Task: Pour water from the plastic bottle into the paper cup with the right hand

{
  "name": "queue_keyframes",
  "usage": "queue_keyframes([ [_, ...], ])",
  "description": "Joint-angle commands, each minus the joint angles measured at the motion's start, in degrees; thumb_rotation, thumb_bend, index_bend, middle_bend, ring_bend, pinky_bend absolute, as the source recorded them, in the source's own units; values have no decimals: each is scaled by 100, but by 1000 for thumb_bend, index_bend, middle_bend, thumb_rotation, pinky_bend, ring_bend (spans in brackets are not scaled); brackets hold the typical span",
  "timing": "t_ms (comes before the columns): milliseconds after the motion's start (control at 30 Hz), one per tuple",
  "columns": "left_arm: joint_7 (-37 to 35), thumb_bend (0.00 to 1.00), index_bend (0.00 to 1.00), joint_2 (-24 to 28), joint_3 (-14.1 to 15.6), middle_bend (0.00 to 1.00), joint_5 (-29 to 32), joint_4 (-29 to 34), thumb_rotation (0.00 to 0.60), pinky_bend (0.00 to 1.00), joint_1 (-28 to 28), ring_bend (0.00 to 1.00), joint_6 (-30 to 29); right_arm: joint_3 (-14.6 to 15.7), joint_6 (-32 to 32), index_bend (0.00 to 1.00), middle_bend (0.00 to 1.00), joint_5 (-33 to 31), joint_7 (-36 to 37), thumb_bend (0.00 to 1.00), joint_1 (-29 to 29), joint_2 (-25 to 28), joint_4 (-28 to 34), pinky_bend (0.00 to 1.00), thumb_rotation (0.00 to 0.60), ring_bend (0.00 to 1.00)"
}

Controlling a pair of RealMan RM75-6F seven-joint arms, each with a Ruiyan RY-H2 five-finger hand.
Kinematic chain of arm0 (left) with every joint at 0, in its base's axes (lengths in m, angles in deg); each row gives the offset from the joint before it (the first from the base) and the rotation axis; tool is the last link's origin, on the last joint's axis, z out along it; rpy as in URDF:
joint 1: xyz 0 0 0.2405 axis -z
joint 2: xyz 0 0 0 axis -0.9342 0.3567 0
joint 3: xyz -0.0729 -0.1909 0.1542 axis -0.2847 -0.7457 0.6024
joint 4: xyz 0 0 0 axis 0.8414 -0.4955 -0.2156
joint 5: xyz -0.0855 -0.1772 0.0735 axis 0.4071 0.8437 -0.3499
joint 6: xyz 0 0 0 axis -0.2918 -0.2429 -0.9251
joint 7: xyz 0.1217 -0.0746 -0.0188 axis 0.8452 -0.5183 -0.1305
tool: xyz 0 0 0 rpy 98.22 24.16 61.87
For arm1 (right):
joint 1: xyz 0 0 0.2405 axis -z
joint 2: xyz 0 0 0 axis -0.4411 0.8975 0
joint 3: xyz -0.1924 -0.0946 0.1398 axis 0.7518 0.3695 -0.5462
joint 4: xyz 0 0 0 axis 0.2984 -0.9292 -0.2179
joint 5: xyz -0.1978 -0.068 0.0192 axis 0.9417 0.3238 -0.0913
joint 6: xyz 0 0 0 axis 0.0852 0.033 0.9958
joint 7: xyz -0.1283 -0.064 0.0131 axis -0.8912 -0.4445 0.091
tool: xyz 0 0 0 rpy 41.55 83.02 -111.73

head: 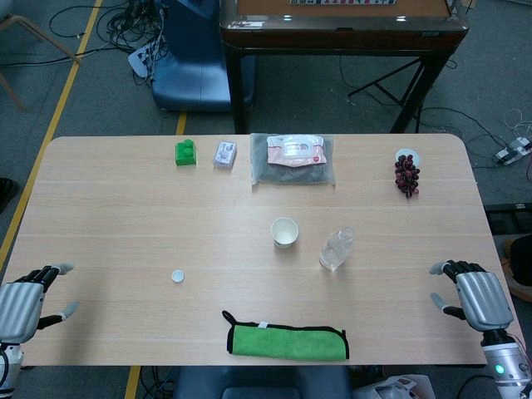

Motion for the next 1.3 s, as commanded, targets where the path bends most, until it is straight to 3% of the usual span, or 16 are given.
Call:
queue_keyframes([
  [33,-13,152,322,4,2,385,-13,-8,600,612,2,443,-6,-70,-21,396,328,26,171,39,-100,-96,-90,334,600,254],
  [367,-128,152,322,66,-5,385,-22,41,600,612,-43,443,-91,-475,-488,251,166,-260,559,0,-633,-523,-509,266,600,137],
  [767,-267,152,323,162,-9,385,-23,109,600,612,-78,443,-134,-765,-1175,227,152,-554,1009,0,-1326,-1314,-1205,266,600,136],
  [1300,-209,152,326,205,-10,385,-7,152,600,612,-111,443,-158,-733,-1922,179,146,-492,1685,0,-2103,-2318,-2168,264,600,122],
])
